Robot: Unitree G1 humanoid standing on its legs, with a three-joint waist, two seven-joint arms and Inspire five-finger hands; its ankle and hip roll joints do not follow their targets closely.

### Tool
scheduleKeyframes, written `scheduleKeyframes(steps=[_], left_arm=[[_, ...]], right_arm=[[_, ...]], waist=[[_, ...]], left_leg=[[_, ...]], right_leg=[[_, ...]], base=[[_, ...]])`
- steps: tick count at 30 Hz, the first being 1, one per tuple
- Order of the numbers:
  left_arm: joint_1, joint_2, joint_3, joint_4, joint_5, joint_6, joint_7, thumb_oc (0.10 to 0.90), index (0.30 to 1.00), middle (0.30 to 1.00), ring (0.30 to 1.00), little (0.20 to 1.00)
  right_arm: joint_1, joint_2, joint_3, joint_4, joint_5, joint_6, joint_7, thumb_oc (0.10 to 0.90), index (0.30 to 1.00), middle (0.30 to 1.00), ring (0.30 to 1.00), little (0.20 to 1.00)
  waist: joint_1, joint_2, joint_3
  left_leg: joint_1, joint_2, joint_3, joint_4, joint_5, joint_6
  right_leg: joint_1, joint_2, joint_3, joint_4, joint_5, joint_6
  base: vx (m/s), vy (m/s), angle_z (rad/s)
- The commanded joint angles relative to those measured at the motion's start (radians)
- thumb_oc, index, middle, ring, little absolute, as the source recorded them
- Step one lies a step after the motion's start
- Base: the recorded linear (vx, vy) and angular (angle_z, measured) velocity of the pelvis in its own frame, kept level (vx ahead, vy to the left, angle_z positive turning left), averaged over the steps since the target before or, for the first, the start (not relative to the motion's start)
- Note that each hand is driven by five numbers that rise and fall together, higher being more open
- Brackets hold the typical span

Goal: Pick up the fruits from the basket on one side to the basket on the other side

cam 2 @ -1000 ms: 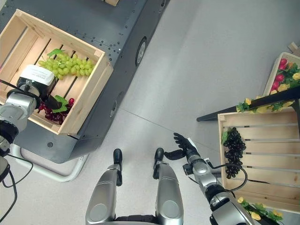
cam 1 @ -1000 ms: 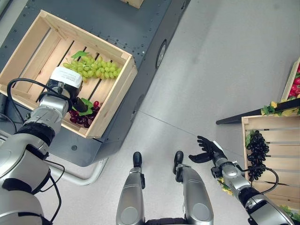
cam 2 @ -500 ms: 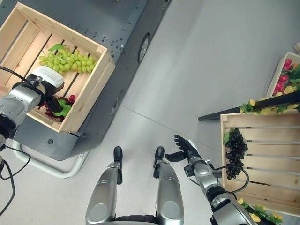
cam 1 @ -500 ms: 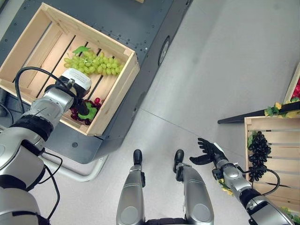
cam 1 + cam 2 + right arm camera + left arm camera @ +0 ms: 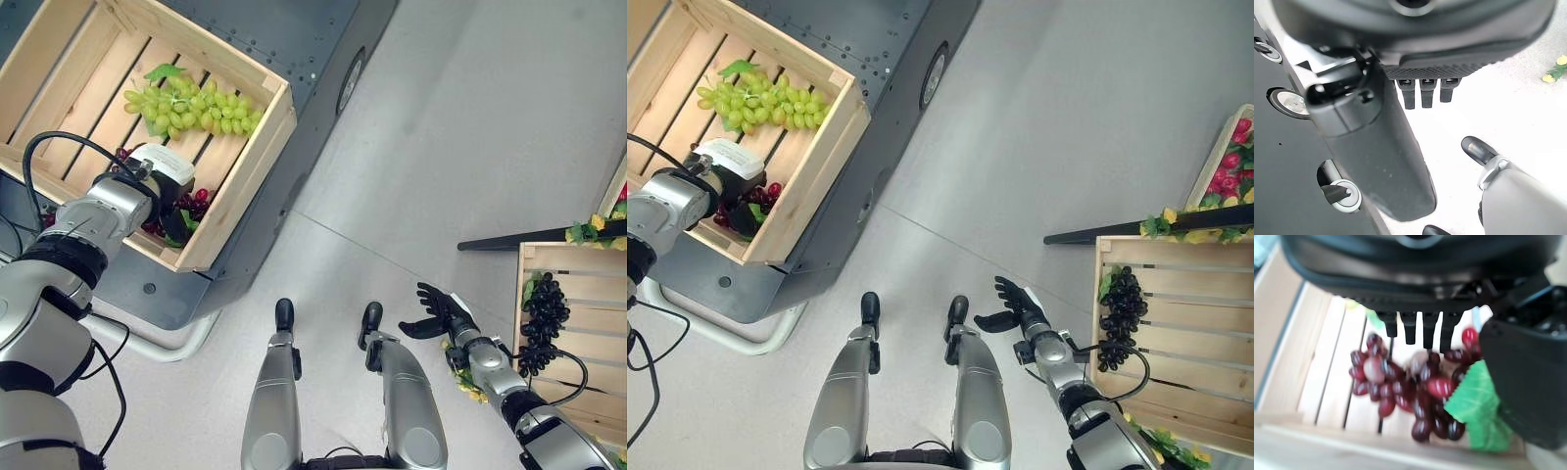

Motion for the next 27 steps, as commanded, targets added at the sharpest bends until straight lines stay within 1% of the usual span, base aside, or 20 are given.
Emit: scheduleKeyframes(steps=[1,9,14,15,16,17,22,27], left_arm=[[-0.082,0.060,0.023,0.059,0.033,0.022,-0.022,0.800,0.900,0.900,0.900,0.900],[-0.080,0.027,0.010,0.101,0.065,0.020,0.002,0.800,0.900,0.900,0.900,0.900],[-0.065,0.006,0.008,0.128,0.074,0.011,0.039,0.800,0.900,0.900,0.900,0.900],[-0.062,0.006,0.008,0.126,0.070,0.003,0.052,0.725,0.787,0.787,0.787,0.787],[-0.058,0.005,0.009,0.126,0.064,0.003,0.063,0.431,0.347,0.347,0.347,0.347],[-0.054,0.004,0.011,0.124,0.057,-0.004,0.080,0.400,0.300,0.300,0.300,0.300],[-0.032,0.007,0.031,0.106,0.054,-0.022,0.124,0.400,0.300,0.300,0.300,0.300],[-0.019,0.020,0.047,0.088,0.070,-0.044,0.165,0.400,0.300,0.300,0.300,0.300]], right_arm=[[-0.003,-0.059,-0.030,-0.023,-0.017,-0.063,0.006,0.800,0.900,0.900,0.900,0.900],[-0.033,-0.067,-0.024,-0.049,0.024,-0.052,-0.016,0.800,0.900,0.900,0.900,0.900],[-0.056,-0.077,-0.035,-0.054,0.048,-0.056,-0.032,0.800,0.900,0.900,0.900,0.900],[-0.058,-0.082,-0.039,-0.057,0.055,-0.061,-0.032,0.800,0.900,0.900,0.900,0.900],[-0.058,-0.082,-0.040,-0.060,0.056,-0.065,-0.034,0.800,0.900,0.900,0.900,0.900],[-0.060,-0.084,-0.043,-0.065,0.062,-0.072,-0.037,0.800,0.900,0.900,0.900,0.900],[-0.057,-0.090,-0.060,-0.089,0.069,-0.081,-0.045,0.800,0.900,0.900,0.900,0.900],[-0.054,-0.097,-0.074,-0.100,0.079,-0.085,-0.039,0.800,0.900,0.900,0.900,0.900]], waist=[[0.001,-0.027,-0.010],[0.002,-0.040,-0.010],[0.002,-0.040,-0.010],[0.002,-0.040,-0.010],[0.002,-0.040,-0.010],[0.004,-0.040,-0.010],[0.006,-0.036,-0.010],[0.008,-0.026,-0.010]], left_leg=[[-0.003,-0.046,0.085,-0.010,0.013,0.056],[-0.060,-0.043,0.081,0.018,0.007,0.054],[-0.095,-0.035,0.080,0.042,0.001,0.056],[-0.101,-0.033,0.081,0.051,-0.003,0.056],[-0.105,-0.032,0.082,0.055,-0.005,0.057],[-0.109,-0.029,0.084,0.063,-0.009,0.057],[-0.117,-0.024,0.079,0.093,-0.023,0.057],[-0.108,-0.022,0.080,0.111,-0.034,0.057]], right_leg=[[0.018,0.029,0.006,-0.086,0.127,0.037],[-0.027,0.029,-0.007,-0.057,0.118,0.033],[-0.061,0.030,-0.014,-0.017,0.103,0.024],[-0.066,0.028,-0.016,-0.009,0.098,0.022],[-0.069,0.028,-0.017,-0.003,0.096,0.021],[-0.074,0.026,-0.021,0.008,0.090,0.019],[-0.081,0.018,-0.021,0.043,0.073,0.015],[-0.075,0.010,-0.017,0.060,0.062,0.011]], base=[[-0.03,0.010,0.03],[-0.04,0.008,0.01],[-0.05,0.014,0.02],[-0.05,0.010,0.02],[-0.04,0.000,0.02],[-0.04,0.002,0.01],[-0.01,0.000,0.02],[0.00,0.000,0.00]])
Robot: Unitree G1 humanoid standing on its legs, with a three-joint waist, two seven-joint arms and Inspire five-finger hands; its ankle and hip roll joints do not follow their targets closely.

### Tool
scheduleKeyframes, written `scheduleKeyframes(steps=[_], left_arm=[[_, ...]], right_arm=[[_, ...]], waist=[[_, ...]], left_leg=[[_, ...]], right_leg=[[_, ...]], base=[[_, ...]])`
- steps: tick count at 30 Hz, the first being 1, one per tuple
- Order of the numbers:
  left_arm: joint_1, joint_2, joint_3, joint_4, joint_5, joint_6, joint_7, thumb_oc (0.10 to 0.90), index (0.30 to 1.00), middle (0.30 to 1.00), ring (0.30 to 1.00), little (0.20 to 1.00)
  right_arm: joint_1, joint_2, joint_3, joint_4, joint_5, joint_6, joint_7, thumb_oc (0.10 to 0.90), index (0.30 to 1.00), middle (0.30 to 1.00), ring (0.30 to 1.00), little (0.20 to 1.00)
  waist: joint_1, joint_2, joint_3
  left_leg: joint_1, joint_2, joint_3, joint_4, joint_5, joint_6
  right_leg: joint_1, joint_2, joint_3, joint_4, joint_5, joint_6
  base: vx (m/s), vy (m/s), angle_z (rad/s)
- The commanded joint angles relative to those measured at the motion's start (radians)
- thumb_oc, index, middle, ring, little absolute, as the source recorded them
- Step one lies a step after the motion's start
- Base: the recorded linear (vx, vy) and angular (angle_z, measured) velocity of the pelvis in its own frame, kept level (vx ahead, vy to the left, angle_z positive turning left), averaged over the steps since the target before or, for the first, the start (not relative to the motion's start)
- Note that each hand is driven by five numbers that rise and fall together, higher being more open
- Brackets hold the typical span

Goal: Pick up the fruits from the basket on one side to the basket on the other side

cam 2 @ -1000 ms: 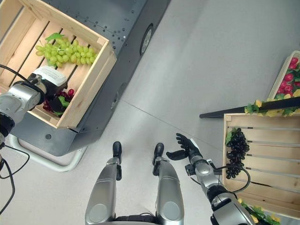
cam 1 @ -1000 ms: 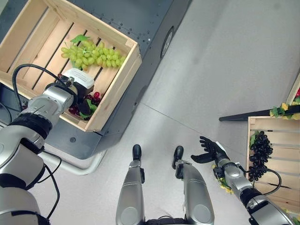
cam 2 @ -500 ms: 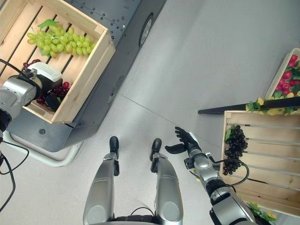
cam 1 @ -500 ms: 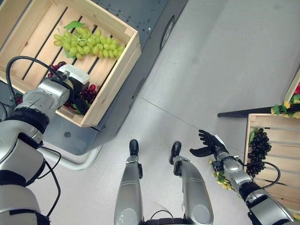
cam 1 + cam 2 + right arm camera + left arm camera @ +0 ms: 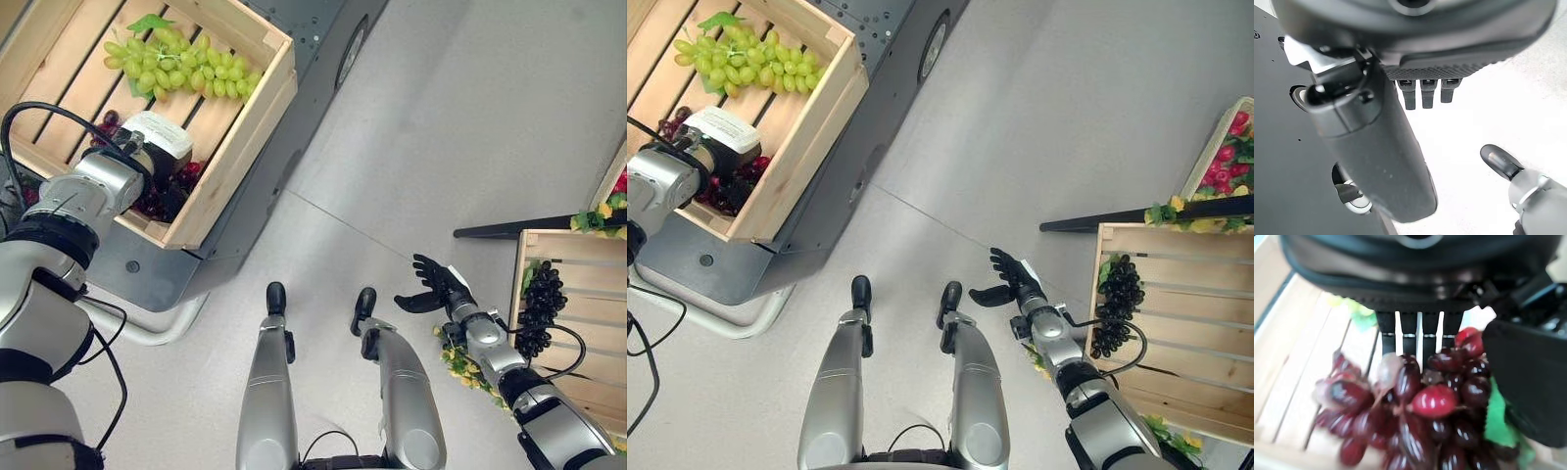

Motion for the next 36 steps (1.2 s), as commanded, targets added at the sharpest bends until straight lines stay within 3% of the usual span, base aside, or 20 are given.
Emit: scheduleKeyframes(steps=[1,10,15,19,20,23,30,36], left_arm=[[0.071,0.028,0.049,0.036,0.051,0.019,0.037,0.400,0.300,0.300,0.300,0.300],[0.086,0.040,0.062,0.007,0.052,0.013,0.063,0.400,0.300,0.300,0.300,0.300],[0.104,0.059,0.083,-0.030,-0.010,0.060,0.112,0.400,0.300,0.300,0.300,0.300],[0.135,0.062,0.134,-0.024,-0.134,0.153,0.263,0.400,0.300,0.300,0.300,0.300],[0.155,0.058,0.175,-0.012,-0.242,0.172,0.339,0.400,0.300,0.300,0.300,0.300],[0.216,0.032,0.291,0.008,-0.465,0.136,0.449,0.400,0.300,0.300,0.300,0.300],[0.357,-0.059,0.529,-0.049,-0.646,0.013,0.534,0.400,0.300,0.300,0.300,0.300],[0.407,-0.093,0.601,-0.109,-0.680,-0.034,0.580,0.400,0.300,0.300,0.300,0.300]], right_arm=[[0.038,-0.084,-0.075,-0.054,0.064,-0.072,-0.035,0.800,0.900,0.900,0.900,0.900],[0.044,-0.099,-0.088,-0.044,0.061,-0.060,-0.028,0.800,0.900,0.900,0.900,0.900],[0.061,-0.103,-0.095,-0.039,0.056,-0.066,-0.018,0.800,0.900,0.900,0.900,0.900],[0.080,-0.100,-0.095,-0.044,0.055,-0.072,-0.012,0.800,0.900,0.900,0.900,0.900],[0.093,-0.096,-0.095,-0.054,0.053,-0.073,-0.014,0.800,0.900,0.900,0.900,0.900],[0.118,-0.085,-0.100,-0.069,0.049,-0.080,-0.019,0.800,0.900,0.900,0.900,0.900],[0.185,-0.038,-0.104,-0.114,0.006,-0.085,-0.047,0.800,0.900,0.900,0.900,0.900],[0.237,-0.026,-0.107,-0.154,-0.019,-0.077,-0.066,0.800,0.900,0.900,0.900,0.900]], waist=[[0.021,0.005,-0.008],[0.018,0.029,-0.008],[0.018,0.043,-0.008],[0.020,0.047,-0.008],[0.022,0.048,-0.008],[0.026,0.050,-0.008],[0.023,0.056,-0.048],[0.012,0.071,-0.085]], left_leg=[[0.051,-0.035,0.089,-0.016,-0.023,0.042],[0.085,-0.037,0.099,-0.008,-0.032,0.042],[0.128,-0.041,0.103,-0.017,-0.038,0.044],[0.172,-0.050,0.101,-0.028,-0.038,0.044],[0.194,-0.055,0.100,-0.034,-0.038,0.045],[0.235,-0.062,0.097,-0.047,-0.037,0.045],[0.322,-0.069,0.106,-0.083,-0.042,0.047],[0.380,-0.069,0.117,-0.099,-0.056,0.053]], right_leg=[[0.033,0.010,0.004,0.008,0.046,0.019],[0.058,0.001,0.013,0.020,0.031,0.015],[0.087,-0.003,0.020,0.015,0.028,0.018],[0.130,-0.004,0.027,-0.005,0.028,0.020],[0.152,-0.004,0.029,-0.012,0.028,0.020],[0.189,-0.005,0.032,-0.025,0.027,0.020],[0.262,-0.010,0.040,-0.059,0.024,0.025],[0.307,-0.021,0.045,-0.064,0.017,0.031]], base=[[0.00,0.000,0.00],[0.01,0.010,-0.04],[0.01,-0.006,-0.04],[0.02,-0.013,-0.05],[0.03,-0.016,-0.08],[0.03,-0.016,-0.02],[0.06,0.005,0.02],[0.05,0.018,-0.02]])
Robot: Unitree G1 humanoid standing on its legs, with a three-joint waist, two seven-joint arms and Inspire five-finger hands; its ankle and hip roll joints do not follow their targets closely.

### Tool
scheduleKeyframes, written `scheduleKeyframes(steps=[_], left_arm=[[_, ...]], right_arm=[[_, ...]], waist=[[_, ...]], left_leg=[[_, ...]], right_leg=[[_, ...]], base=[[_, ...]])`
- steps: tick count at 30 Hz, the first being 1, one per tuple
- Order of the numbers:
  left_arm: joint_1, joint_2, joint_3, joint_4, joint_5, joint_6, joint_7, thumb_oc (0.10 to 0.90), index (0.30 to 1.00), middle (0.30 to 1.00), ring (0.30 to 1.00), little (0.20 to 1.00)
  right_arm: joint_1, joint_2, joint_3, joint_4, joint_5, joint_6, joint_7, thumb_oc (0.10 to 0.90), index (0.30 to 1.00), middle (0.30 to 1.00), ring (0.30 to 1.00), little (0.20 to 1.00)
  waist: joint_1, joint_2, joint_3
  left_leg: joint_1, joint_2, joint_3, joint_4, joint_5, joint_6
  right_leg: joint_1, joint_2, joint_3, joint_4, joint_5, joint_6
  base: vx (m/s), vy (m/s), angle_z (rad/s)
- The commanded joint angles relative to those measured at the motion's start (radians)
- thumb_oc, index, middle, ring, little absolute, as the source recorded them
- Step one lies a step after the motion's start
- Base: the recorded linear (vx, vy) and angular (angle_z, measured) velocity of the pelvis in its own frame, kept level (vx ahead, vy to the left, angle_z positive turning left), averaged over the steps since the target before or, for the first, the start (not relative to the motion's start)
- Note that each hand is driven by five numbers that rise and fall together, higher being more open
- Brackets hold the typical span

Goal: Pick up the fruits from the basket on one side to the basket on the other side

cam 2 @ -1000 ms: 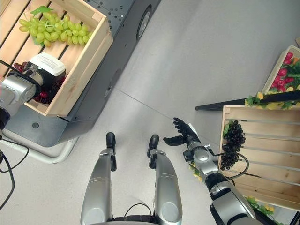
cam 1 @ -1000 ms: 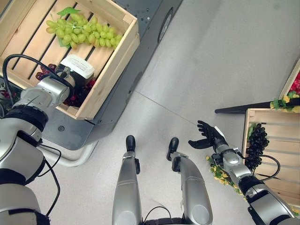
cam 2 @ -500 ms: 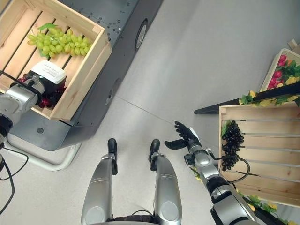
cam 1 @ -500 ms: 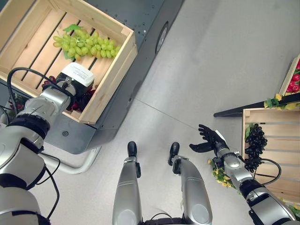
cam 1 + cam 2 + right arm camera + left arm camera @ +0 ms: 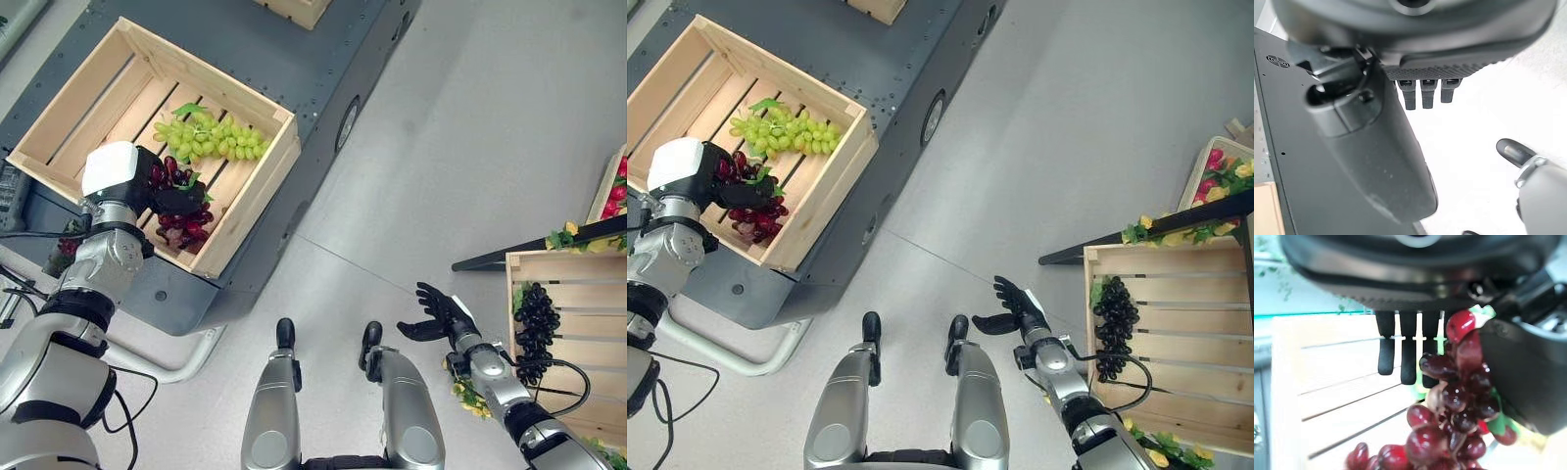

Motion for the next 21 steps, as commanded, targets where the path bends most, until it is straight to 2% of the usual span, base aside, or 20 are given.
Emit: scheduleKeyframes(steps=[1,6,12,17,21], left_arm=[[-0.021,0.014,0.127,-0.089,-0.040,-0.086,0.139,0.400,0.300,0.300,0.300,0.300],[0.019,-0.002,0.160,-0.134,-0.081,-0.092,0.168,0.400,0.300,0.300,0.300,0.300],[0.088,-0.045,0.243,-0.217,-0.216,-0.136,0.152,0.400,0.300,0.300,0.300,0.300],[0.119,-0.069,0.281,-0.293,-0.227,-0.166,0.190,0.400,0.300,0.300,0.300,0.300],[0.131,-0.080,0.307,-0.360,-0.228,-0.218,0.228,0.400,0.300,0.300,0.300,0.300]], right_arm=[[0.048,-0.045,-0.065,-0.073,-0.015,-0.070,-0.049,0.800,0.900,0.900,0.900,0.900],[0.083,-0.032,-0.069,-0.075,-0.025,-0.071,-0.052,0.800,0.900,0.900,0.900,0.900],[0.148,-0.009,-0.078,-0.117,-0.045,-0.075,-0.038,0.800,0.900,0.900,0.900,0.900],[0.189,0.001,-0.080,-0.218,-0.040,-0.099,-0.032,0.800,0.900,0.900,0.900,0.900],[0.208,0.007,-0.084,-0.292,-0.032,-0.125,-0.021,0.800,0.900,0.900,0.900,0.900]], waist=[[-0.009,0.045,-0.086],[-0.017,0.057,-0.124],[-0.030,0.067,-0.193],[-0.041,0.072,-0.250],[-0.046,0.075,-0.288]], left_leg=[[0.054,-0.053,0.051,0.034,-0.073,0.054],[0.111,-0.058,0.054,-0.007,-0.070,0.055],[0.198,-0.068,0.050,-0.090,-0.056,0.049],[0.263,-0.076,0.042,-0.157,-0.050,0.042],[0.297,-0.082,0.043,-0.183,-0.053,0.041]], right_leg=[[0.067,-0.004,0.000,-0.044,0.041,0.025],[0.118,-0.015,0.003,-0.082,0.056,0.034],[0.206,-0.015,0.009,-0.181,0.074,0.046],[0.281,-0.007,0.011,-0.260,0.087,0.052],[0.317,-0.004,0.011,-0.287,0.089,0.052]], base=[[0.06,0.017,-0.03],[0.07,0.014,-0.04],[0.11,-0.009,-0.01],[0.11,-0.027,0.01],[0.09,-0.016,-0.05]])
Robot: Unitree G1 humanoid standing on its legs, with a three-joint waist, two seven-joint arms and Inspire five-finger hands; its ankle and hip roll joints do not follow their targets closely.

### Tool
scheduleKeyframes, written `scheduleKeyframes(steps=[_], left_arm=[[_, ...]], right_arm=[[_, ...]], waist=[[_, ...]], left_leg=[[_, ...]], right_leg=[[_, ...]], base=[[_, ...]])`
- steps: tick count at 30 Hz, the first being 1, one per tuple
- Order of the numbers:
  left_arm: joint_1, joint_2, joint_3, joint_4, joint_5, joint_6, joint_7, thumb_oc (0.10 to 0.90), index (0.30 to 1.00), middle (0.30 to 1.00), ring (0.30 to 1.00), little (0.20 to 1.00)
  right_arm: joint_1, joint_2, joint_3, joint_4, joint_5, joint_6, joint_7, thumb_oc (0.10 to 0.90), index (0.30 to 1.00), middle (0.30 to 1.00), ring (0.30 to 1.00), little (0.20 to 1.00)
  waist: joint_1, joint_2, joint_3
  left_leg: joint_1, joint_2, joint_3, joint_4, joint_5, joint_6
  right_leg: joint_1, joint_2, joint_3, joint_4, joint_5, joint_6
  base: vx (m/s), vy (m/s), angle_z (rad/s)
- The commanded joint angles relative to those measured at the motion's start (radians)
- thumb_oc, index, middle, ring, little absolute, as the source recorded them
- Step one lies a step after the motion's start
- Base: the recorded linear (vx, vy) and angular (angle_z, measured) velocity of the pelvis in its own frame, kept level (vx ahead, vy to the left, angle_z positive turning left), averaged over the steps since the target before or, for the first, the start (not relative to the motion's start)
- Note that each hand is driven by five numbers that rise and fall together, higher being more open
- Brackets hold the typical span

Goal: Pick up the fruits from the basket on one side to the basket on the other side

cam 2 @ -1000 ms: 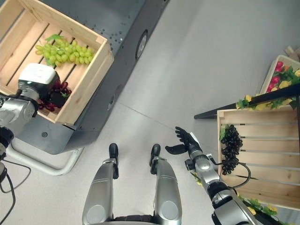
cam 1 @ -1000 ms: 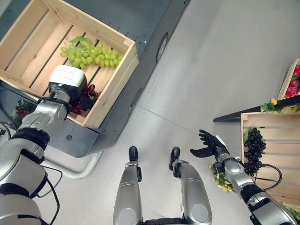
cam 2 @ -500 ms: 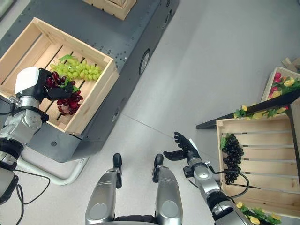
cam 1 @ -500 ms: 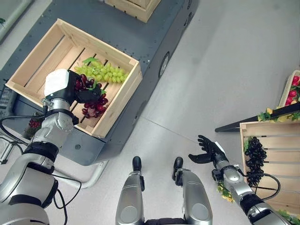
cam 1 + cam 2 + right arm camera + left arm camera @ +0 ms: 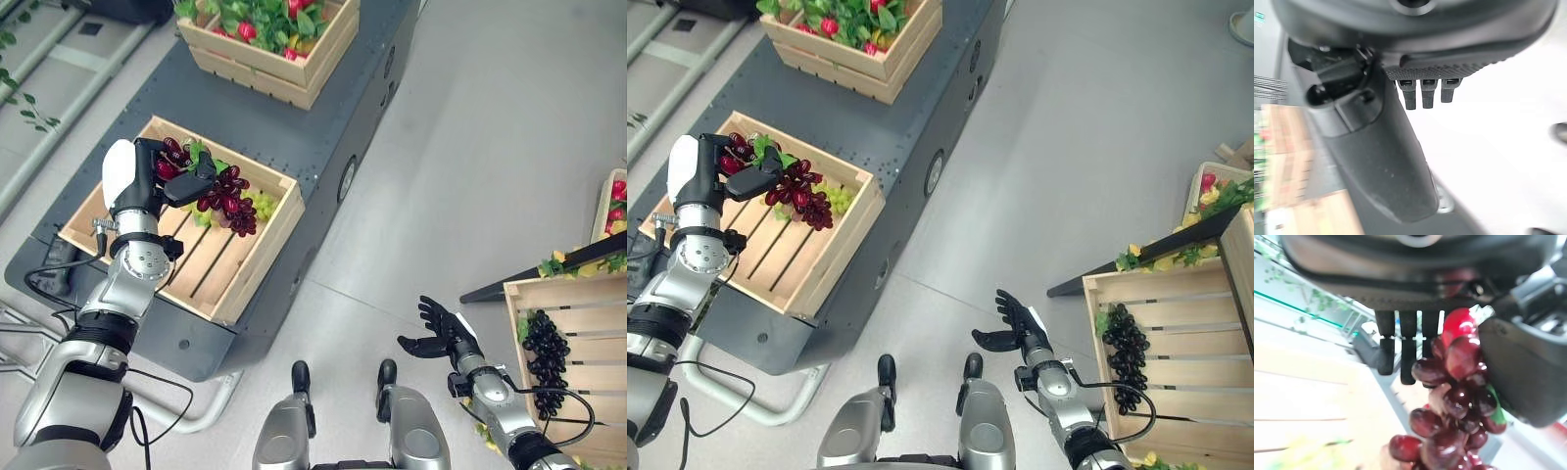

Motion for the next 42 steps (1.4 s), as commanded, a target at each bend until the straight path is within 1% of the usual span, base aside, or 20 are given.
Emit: scheduleKeyframes(steps=[1,4,6,12,17,23,26,29,30,31,32,33,34,35,36,38,39,40,41,42], left_arm=[[-0.017,0.004,0.112,-0.098,-0.031,-0.172,0.132,0.400,0.300,0.300,0.300,0.300],[-0.005,-0.007,0.122,-0.140,-0.026,-0.180,0.131,0.400,0.300,0.300,0.300,0.300],[0.001,-0.023,0.119,-0.178,-0.021,-0.190,0.100,0.400,0.300,0.300,0.300,0.300],[-0.022,-0.045,0.079,-0.273,-0.018,-0.173,0.050,0.400,0.300,0.300,0.300,0.300],[-0.066,-0.052,0.053,-0.280,-0.034,-0.181,0.007,0.400,0.300,0.300,0.300,0.300],[-0.081,-0.048,0.036,-0.300,-0.061,-0.197,-0.069,0.400,0.300,0.300,0.300,0.300],[-0.087,-0.045,0.033,-0.308,-0.066,-0.197,-0.089,0.400,0.300,0.300,0.300,0.300],[-0.078,-0.047,0.029,-0.314,-0.054,-0.199,-0.097,0.400,0.300,0.300,0.300,0.300],[-0.057,-0.042,0.032,-0.331,-0.060,-0.197,-0.096,0.400,0.300,0.300,0.300,0.300],[-0.036,-0.039,0.042,-0.348,-0.071,-0.199,-0.101,0.400,0.300,0.300,0.300,0.300],[-0.024,-0.038,0.049,-0.354,-0.067,-0.191,-0.096,0.400,0.300,0.300,0.300,0.300],[-0.018,-0.028,0.061,-0.359,-0.058,-0.181,-0.097,0.400,0.300,0.300,0.300,0.300],[-0.020,-0.024,0.063,-0.355,-0.063,-0.185,-0.101,0.400,0.300,0.300,0.300,0.300],[-0.046,-0.028,0.046,-0.333,-0.071,-0.217,-0.136,0.400,0.300,0.300,0.300,0.300],[-0.064,-0.026,0.031,-0.328,-0.068,-0.220,-0.143,0.400,0.300,0.300,0.300,0.300],[-0.094,-0.013,0.009,-0.331,-0.063,-0.206,-0.148,0.400,0.300,0.300,0.300,0.300],[-0.109,-0.008,0.002,-0.325,-0.059,-0.205,-0.164,0.400,0.300,0.300,0.300,0.300],[-0.114,-0.001,-0.001,-0.322,-0.053,-0.201,-0.168,0.400,0.300,0.300,0.300,0.300],[-0.119,0.013,-0.001,-0.316,-0.054,-0.196,-0.173,0.400,0.300,0.300,0.300,0.300],[-0.127,0.041,0.003,-0.307,-0.068,-0.193,-0.195,0.400,0.300,0.300,0.300,0.300]], right_arm=[[0.039,-0.003,-0.011,-0.082,-0.018,-0.131,-0.019,0.800,0.900,0.900,0.900,0.900],[0.051,-0.001,-0.014,-0.127,-0.020,-0.142,-0.025,0.800,0.900,0.900,0.900,0.900],[0.060,0.003,-0.021,-0.169,-0.023,-0.160,-0.028,0.800,0.900,0.900,0.900,0.900],[0.043,-0.013,-0.040,-0.244,-0.023,-0.175,-0.013,0.800,0.900,0.900,0.900,0.900],[0.016,-0.043,-0.059,-0.302,-0.006,-0.173,0.010,0.800,0.900,0.900,0.900,0.900],[-0.010,-0.086,-0.092,-0.390,0.042,-0.156,0.047,0.800,0.900,0.900,0.900,0.900],[-0.024,-0.095,-0.108,-0.411,0.084,-0.131,0.072,0.800,0.900,0.900,0.900,0.900],[-0.042,-0.097,-0.134,-0.435,0.145,-0.096,0.103,0.800,0.900,0.900,0.900,0.900],[-0.050,-0.097,-0.148,-0.453,0.175,-0.075,0.126,0.800,0.900,0.900,0.900,0.900],[-0.063,-0.100,-0.155,-0.464,0.200,-0.058,0.145,0.800,0.900,0.900,0.900,0.900],[-0.081,-0.100,-0.150,-0.463,0.218,-0.047,0.162,0.800,0.900,0.900,0.900,0.900],[-0.153,-0.089,-0.120,-0.449,0.250,-0.033,0.180,0.800,0.900,0.900,0.900,0.900],[-0.166,-0.087,-0.114,-0.444,0.253,-0.030,0.180,0.800,0.900,0.900,0.900,0.900],[-0.187,-0.078,-0.112,-0.452,0.274,-0.023,0.146,0.800,0.900,0.900,0.900,0.900],[-0.188,-0.076,-0.113,-0.469,0.283,-0.016,0.143,0.800,0.900,0.900,0.900,0.900],[-0.193,-0.073,-0.116,-0.500,0.290,0.000,0.146,0.800,0.900,0.900,0.900,0.900],[-0.201,-0.068,-0.120,-0.512,0.308,0.007,0.148,0.800,0.900,0.900,0.900,0.900],[-0.211,-0.062,-0.123,-0.514,0.321,0.020,0.157,0.800,0.900,0.900,0.900,0.900],[-0.229,-0.047,-0.124,-0.512,0.326,0.043,0.178,0.800,0.900,0.900,0.900,0.900],[-0.260,-0.038,-0.112,-0.505,0.356,0.070,0.197,0.800,0.900,0.900,0.900,0.900]], waist=[[-0.016,-0.002,-0.207],[-0.020,0.000,-0.229],[-0.024,0.001,-0.260],[-0.030,0.010,-0.308],[-0.037,0.016,-0.337],[-0.054,0.011,-0.362],[-0.067,0.010,-0.368],[-0.083,0.000,-0.367],[-0.080,-0.012,-0.356],[-0.065,-0.020,-0.340],[-0.049,-0.017,-0.330],[-0.024,-0.007,-0.313],[-0.022,-0.005,-0.308],[-0.035,0.003,-0.298],[-0.041,0.002,-0.294],[-0.044,0.002,-0.287],[-0.049,0.002,-0.283],[-0.047,0.004,-0.282],[-0.036,0.009,-0.281],[-0.013,0.022,-0.284]], left_leg=[[0.016,-0.079,0.014,0.047,-0.083,0.032],[0.038,-0.077,0.013,0.023,-0.080,0.030],[0.061,-0.075,0.014,-0.010,-0.073,0.025],[0.110,-0.069,0.009,-0.102,-0.038,0.013],[0.125,-0.067,0.005,-0.144,-0.019,0.007],[0.139,-0.054,0.035,-0.146,-0.025,0.007],[0.150,-0.052,0.046,-0.138,-0.033,0.010],[0.144,-0.059,0.052,-0.054,-0.073,0.012],[0.112,-0.079,0.028,0.041,-0.103,0.010],[0.079,-0.098,-0.029,0.106,-0.111,0.007],[0.073,-0.113,-0.103,0.088,-0.108,0.010],[0.076,-0.145,-0.224,0.023,-0.077,0.033],[0.083,-0.147,-0.224,0.013,-0.075,0.038],[0.098,-0.133,-0.182,-0.020,-0.063,0.046],[0.104,-0.137,-0.178,-0.033,-0.061,0.050],[0.116,-0.144,-0.180,-0.067,-0.051,0.053],[0.130,-0.145,-0.161,-0.094,-0.049,0.052],[0.136,-0.145,-0.145,-0.107,-0.047,0.054],[0.137,-0.138,-0.115,-0.118,-0.038,0.054],[0.128,-0.120,-0.073,-0.122,-0.022,0.054]], right_leg=[[0.056,-0.030,0.012,-0.075,0.058,0.014],[0.078,-0.025,0.016,-0.096,0.062,0.014],[0.099,-0.023,0.020,-0.124,0.072,0.017],[0.150,-0.005,0.028,-0.196,0.100,0.022],[0.175,0.011,0.030,-0.226,0.103,0.020],[0.184,0.025,0.039,-0.232,0.094,0.012],[0.187,0.039,0.055,-0.231,0.084,0.003],[0.184,0.050,0.101,-0.224,0.079,-0.013],[0.181,0.046,0.127,-0.213,0.082,-0.021],[0.183,0.044,0.154,-0.208,0.091,-0.023],[0.185,0.050,0.182,-0.202,0.093,-0.023],[0.158,0.065,0.241,-0.174,0.101,-0.019],[0.154,0.066,0.249,-0.168,0.100,-0.018],[0.139,0.059,0.251,-0.163,0.113,0.000],[0.130,0.051,0.254,-0.168,0.129,0.012],[0.106,0.040,0.247,-0.179,0.162,0.031],[0.081,0.031,0.227,-0.178,0.189,0.047],[0.069,0.024,0.198,-0.160,0.201,0.058],[0.058,0.009,0.148,-0.108,0.208,0.065],[0.061,-0.009,0.094,-0.015,0.190,0.059]], base=[[0.08,-0.023,-0.04],[0.08,-0.034,0.00],[0.08,-0.063,-0.02],[0.07,-0.065,-0.04],[0.04,-0.073,-0.07],[0.03,-0.081,-0.04],[0.03,-0.057,-0.15],[0.02,-0.034,-0.19],[0.04,-0.002,-0.20],[0.06,0.022,-0.32],[0.01,0.080,-0.64],[-0.02,0.084,-0.72],[-0.12,0.144,-1.13],[-0.12,0.126,-1.39],[-0.12,0.116,-1.29],[-0.10,0.044,-0.78],[-0.13,0.046,-0.57],[-0.15,0.044,-0.78],[-0.20,0.048,-0.91],[-0.19,0.043,-1.06]])
